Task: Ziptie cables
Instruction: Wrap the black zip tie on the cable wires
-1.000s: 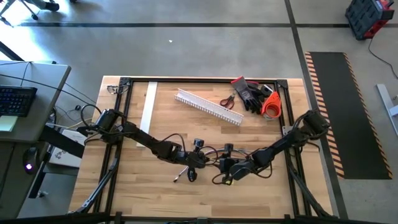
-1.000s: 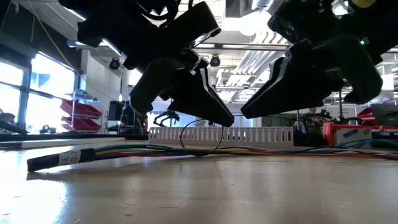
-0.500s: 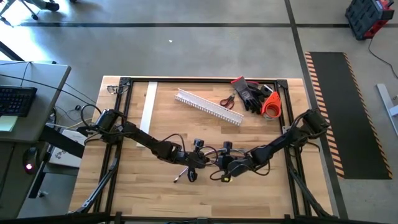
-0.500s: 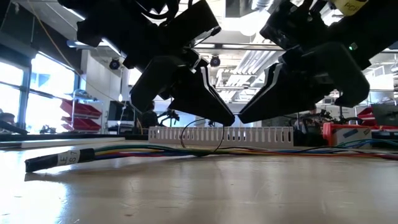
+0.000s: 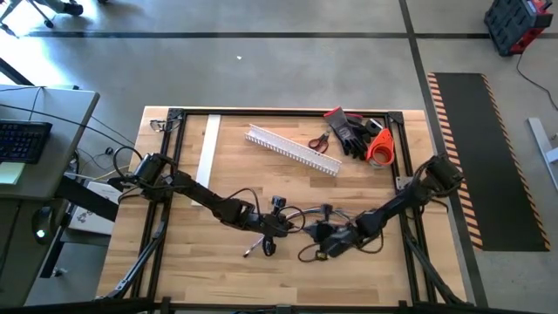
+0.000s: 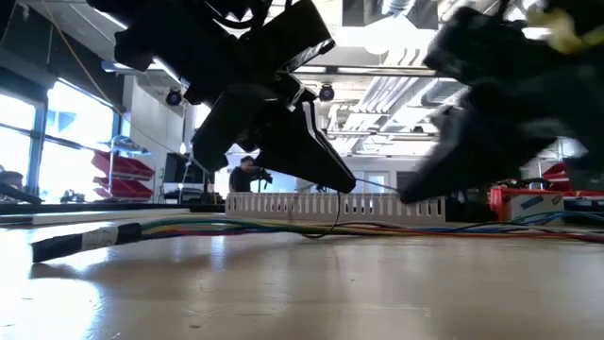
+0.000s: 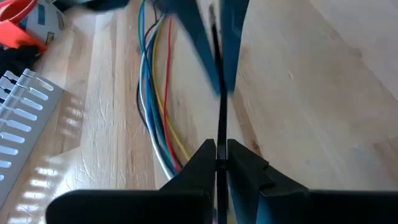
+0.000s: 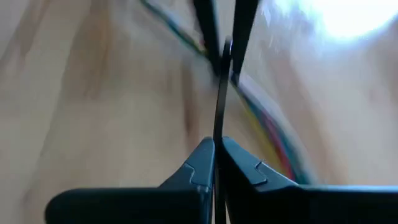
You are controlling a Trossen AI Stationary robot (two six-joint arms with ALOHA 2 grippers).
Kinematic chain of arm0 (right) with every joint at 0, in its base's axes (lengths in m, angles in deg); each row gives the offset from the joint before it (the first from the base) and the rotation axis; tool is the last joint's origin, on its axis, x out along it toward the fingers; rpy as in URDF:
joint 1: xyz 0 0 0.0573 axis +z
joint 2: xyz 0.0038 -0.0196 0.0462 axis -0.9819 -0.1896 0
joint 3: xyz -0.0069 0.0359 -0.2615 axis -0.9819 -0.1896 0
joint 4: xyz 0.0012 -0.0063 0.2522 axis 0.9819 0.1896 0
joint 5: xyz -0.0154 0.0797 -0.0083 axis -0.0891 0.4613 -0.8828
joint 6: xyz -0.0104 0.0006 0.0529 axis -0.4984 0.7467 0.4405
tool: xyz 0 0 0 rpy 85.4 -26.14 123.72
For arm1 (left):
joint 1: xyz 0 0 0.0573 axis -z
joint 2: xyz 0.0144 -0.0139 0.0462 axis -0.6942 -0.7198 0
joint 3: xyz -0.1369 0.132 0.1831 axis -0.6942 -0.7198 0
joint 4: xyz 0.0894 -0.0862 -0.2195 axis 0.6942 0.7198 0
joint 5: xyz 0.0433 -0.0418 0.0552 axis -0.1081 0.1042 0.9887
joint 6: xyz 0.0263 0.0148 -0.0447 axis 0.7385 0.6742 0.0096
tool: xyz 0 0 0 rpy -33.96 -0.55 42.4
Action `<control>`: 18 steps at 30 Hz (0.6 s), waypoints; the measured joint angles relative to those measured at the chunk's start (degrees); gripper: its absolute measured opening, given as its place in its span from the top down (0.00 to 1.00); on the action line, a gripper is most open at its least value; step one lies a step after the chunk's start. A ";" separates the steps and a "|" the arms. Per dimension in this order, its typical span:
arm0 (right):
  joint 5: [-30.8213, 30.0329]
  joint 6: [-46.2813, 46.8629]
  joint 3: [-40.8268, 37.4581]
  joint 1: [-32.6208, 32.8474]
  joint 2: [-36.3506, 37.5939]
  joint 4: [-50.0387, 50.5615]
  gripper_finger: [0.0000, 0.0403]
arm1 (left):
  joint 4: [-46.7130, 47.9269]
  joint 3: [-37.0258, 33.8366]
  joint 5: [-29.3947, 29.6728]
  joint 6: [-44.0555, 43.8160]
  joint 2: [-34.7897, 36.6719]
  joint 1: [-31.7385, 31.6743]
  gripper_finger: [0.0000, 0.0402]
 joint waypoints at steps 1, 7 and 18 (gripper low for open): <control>-0.89 2.88 0.00 1.48 0.00 2.45 1.00 | 0.21 0.00 0.01 0.17 0.00 -0.05 0.98; -4.79 24.85 0.00 11.67 1.39 18.77 1.00 | 2.35 -0.01 0.06 0.13 0.00 -0.54 0.98; -5.84 53.79 -0.11 26.22 7.90 42.42 0.99 | 0.78 -4.10 -2.31 -1.34 -0.19 -2.15 0.98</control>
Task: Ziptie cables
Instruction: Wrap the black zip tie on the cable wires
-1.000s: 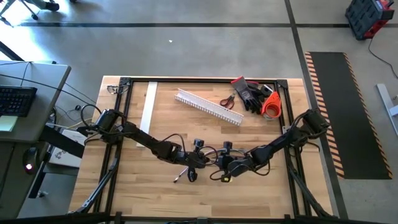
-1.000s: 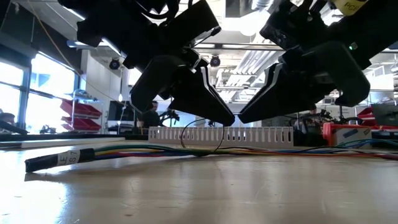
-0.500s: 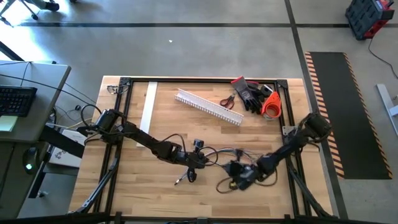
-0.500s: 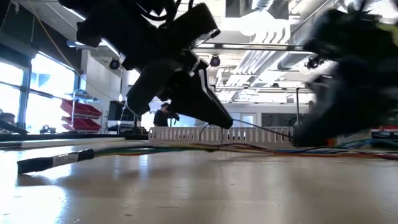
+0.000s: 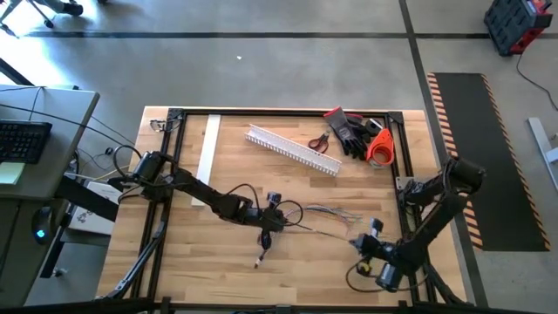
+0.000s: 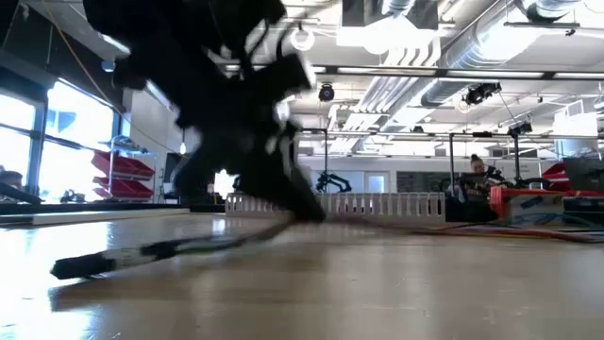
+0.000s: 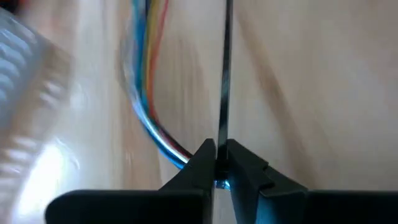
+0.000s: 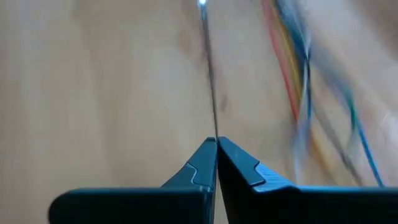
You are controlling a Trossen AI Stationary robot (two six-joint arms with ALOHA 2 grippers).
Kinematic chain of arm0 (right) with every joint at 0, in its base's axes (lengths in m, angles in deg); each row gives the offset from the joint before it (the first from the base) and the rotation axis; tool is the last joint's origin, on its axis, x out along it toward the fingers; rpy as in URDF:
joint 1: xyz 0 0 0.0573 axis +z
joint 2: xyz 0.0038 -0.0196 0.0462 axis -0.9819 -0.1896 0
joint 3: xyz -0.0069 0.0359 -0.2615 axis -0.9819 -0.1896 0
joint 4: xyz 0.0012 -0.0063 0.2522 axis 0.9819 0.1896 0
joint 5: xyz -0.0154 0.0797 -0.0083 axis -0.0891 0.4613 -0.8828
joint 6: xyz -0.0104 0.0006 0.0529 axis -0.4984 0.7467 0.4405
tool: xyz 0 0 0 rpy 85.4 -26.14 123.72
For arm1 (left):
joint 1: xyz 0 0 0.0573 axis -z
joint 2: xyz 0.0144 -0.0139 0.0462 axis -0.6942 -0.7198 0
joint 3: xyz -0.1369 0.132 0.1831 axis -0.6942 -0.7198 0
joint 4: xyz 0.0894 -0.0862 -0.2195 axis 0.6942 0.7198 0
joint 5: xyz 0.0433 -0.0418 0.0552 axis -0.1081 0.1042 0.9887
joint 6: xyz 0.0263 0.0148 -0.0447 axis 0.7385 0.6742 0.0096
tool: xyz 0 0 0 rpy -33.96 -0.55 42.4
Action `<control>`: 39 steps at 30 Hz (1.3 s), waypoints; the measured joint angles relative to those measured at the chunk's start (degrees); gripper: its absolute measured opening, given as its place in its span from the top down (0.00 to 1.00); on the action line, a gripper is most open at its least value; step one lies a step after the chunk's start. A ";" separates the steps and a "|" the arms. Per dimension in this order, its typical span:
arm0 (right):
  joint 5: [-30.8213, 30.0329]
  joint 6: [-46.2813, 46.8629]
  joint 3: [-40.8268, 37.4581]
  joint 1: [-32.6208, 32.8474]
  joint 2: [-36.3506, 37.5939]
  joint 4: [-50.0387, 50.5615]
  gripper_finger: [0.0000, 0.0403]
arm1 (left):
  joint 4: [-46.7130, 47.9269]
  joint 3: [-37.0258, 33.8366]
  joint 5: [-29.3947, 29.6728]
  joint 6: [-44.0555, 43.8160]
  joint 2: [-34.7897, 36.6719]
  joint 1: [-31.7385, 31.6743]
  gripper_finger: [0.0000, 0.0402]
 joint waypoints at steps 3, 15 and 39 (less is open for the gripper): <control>2.39 2.65 0.08 0.61 1.26 4.92 0.99 | -0.52 0.05 0.45 0.00 0.28 0.02 0.98; -4.67 -31.17 0.11 -8.95 5.71 -20.25 0.88 | -1.42 0.04 -1.26 -0.92 0.19 0.04 0.98; 15.67 -64.75 0.11 -36.60 -13.07 -57.17 0.68 | -2.88 0.10 -1.26 -2.12 0.19 0.12 0.98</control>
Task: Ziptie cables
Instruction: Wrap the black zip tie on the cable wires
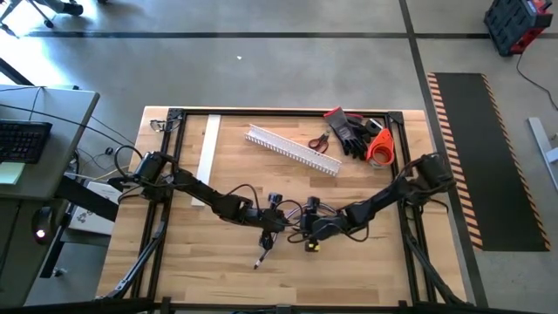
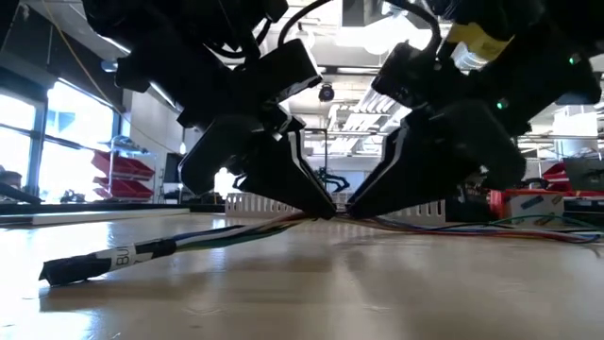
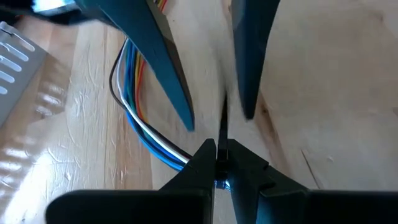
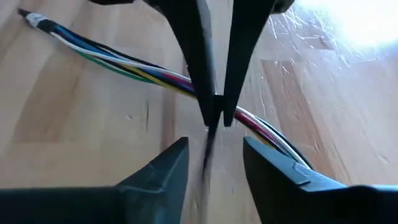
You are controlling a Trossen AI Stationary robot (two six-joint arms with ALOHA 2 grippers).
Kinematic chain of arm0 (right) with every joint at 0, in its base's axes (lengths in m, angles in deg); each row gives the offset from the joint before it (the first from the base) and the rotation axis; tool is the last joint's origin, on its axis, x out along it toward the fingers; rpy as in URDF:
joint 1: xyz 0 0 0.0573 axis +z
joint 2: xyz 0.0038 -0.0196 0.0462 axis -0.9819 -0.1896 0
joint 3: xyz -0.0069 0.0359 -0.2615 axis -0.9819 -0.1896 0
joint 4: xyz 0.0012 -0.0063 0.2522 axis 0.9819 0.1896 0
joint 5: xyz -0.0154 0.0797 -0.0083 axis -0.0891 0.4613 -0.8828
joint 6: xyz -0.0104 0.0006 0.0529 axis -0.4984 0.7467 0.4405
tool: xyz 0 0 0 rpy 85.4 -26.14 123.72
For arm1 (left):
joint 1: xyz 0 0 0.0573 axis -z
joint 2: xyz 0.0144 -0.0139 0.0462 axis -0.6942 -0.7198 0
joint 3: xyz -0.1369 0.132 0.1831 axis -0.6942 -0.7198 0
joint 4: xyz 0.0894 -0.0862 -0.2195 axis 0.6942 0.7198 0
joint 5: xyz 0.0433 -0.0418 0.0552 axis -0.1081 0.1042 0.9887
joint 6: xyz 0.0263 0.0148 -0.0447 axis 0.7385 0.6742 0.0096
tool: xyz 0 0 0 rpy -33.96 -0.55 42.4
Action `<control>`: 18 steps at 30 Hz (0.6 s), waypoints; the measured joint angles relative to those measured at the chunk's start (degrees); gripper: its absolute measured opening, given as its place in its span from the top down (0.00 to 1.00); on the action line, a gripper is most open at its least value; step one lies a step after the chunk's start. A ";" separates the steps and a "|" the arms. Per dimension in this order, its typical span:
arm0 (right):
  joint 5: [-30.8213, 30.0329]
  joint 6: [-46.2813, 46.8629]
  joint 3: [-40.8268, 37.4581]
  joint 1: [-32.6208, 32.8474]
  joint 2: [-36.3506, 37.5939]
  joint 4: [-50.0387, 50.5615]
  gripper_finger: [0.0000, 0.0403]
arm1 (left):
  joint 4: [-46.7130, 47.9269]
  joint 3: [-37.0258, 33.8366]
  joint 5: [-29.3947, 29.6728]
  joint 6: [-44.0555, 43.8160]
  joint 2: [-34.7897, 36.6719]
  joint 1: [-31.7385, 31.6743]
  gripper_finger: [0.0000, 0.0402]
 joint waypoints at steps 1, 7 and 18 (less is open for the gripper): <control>-0.47 -0.01 0.00 0.00 -0.55 -0.54 0.70 | -0.03 0.00 -0.01 -0.25 0.00 0.02 0.98; -5.45 -2.12 -0.02 0.70 -2.40 -4.27 0.83 | 0.04 0.00 -0.06 -0.85 0.00 0.00 0.98; -7.67 -4.04 -0.02 3.52 -2.30 -5.30 0.90 | 0.36 0.00 -0.33 -1.38 0.00 0.04 0.98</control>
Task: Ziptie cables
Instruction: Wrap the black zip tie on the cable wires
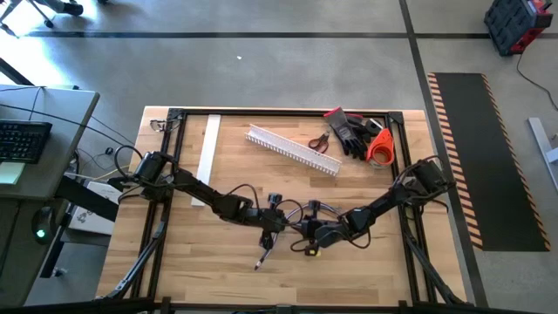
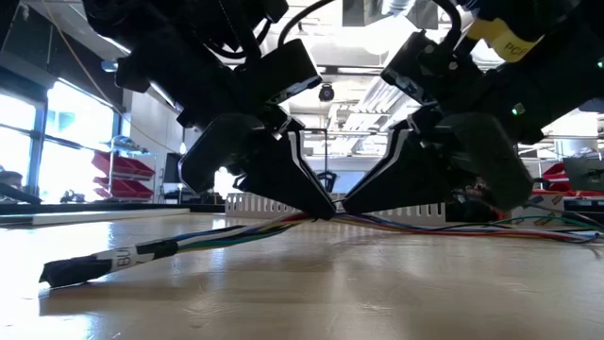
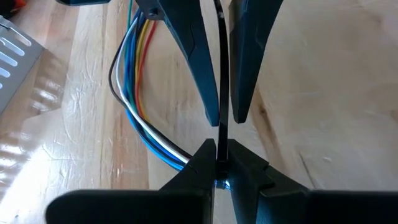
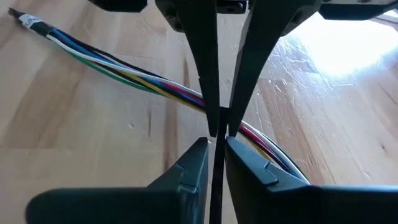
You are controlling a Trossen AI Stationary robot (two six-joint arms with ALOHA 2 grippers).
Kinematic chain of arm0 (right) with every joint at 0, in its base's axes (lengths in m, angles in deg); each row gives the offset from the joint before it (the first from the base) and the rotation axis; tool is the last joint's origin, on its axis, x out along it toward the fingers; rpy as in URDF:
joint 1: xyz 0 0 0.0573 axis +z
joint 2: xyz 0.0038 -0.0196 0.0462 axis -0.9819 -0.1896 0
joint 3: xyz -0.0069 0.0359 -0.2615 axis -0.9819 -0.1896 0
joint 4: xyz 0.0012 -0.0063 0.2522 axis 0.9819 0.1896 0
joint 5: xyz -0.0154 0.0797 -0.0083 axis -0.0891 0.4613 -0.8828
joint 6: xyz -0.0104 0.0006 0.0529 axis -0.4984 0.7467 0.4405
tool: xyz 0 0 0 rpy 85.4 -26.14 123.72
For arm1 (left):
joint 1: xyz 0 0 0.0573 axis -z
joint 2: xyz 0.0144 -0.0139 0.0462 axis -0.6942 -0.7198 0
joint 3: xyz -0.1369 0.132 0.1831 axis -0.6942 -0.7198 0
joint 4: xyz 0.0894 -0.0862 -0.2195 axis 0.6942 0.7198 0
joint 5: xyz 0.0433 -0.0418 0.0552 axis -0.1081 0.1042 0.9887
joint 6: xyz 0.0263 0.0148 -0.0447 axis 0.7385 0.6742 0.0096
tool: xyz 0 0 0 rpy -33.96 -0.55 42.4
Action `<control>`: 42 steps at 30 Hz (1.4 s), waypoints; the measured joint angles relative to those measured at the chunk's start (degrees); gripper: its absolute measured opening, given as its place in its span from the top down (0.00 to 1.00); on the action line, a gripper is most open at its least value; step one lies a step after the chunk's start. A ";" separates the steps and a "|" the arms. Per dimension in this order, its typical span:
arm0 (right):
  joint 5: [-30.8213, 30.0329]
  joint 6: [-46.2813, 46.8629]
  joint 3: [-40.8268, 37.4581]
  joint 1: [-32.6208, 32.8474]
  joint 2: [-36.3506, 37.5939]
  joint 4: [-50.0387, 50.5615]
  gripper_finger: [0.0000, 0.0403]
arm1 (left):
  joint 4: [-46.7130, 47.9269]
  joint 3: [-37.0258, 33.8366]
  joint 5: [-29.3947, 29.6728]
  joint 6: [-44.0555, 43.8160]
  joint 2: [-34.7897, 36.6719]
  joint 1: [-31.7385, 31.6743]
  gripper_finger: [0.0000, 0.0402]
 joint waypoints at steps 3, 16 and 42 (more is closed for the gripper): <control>0.01 0.06 0.00 0.05 0.00 -0.30 0.87 | 0.11 0.00 -0.01 -0.02 0.00 0.00 0.98; -1.44 0.20 0.00 -0.48 0.04 -1.17 0.89 | 0.19 0.00 0.14 -0.59 0.00 -0.02 0.98; -6.88 5.64 -0.10 5.28 2.89 7.57 0.94 | -0.04 -0.01 0.04 -0.43 0.11 0.04 0.98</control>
